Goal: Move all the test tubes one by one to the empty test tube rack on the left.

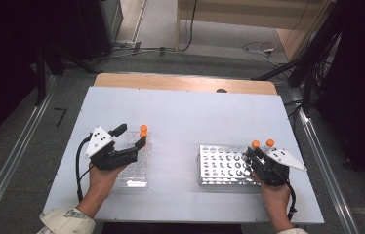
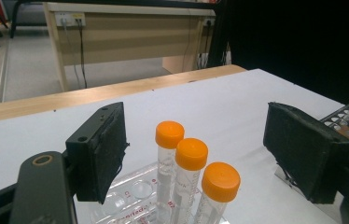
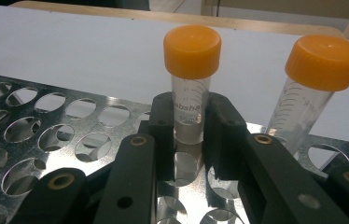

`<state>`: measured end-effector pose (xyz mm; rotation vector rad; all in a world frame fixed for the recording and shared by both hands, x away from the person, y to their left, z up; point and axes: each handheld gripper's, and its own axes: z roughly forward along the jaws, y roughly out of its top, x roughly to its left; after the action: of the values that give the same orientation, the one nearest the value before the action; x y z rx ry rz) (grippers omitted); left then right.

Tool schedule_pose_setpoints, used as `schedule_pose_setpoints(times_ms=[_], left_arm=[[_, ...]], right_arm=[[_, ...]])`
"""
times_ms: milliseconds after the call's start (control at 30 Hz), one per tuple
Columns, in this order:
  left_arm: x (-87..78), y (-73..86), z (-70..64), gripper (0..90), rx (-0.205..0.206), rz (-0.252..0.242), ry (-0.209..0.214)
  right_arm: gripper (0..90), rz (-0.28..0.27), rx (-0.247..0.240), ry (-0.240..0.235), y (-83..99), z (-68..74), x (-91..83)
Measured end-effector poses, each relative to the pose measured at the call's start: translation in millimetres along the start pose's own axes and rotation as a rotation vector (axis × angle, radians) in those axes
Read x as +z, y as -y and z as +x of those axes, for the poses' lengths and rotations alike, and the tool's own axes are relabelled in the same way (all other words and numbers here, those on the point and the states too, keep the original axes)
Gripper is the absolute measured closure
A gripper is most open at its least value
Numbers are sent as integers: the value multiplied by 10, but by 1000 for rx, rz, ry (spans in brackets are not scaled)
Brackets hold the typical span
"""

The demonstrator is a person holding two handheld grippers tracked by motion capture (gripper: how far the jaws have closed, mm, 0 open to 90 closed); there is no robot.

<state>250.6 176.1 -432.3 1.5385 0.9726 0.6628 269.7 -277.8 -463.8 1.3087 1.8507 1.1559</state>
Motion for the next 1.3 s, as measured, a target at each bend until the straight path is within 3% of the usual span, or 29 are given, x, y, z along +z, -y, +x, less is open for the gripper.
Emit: schedule_pose_setpoints(times_ms=[233, 933, 1100, 1300], left_arm=[[0, 1, 4, 213, -3, 1, 1], [1, 0, 4, 214, -7, 0, 2], [2, -1, 0, 214, -6, -1, 6], [6, -4, -12, 214, -4, 0, 12]], right_arm=[[721, -29, 7, 0, -36, -7, -50], [726, -121, -49, 25, -249, 68, -301], [726, -150, -59, 6, -316, 116, -395], [726, -157, -60, -49, -404, 226, -464]])
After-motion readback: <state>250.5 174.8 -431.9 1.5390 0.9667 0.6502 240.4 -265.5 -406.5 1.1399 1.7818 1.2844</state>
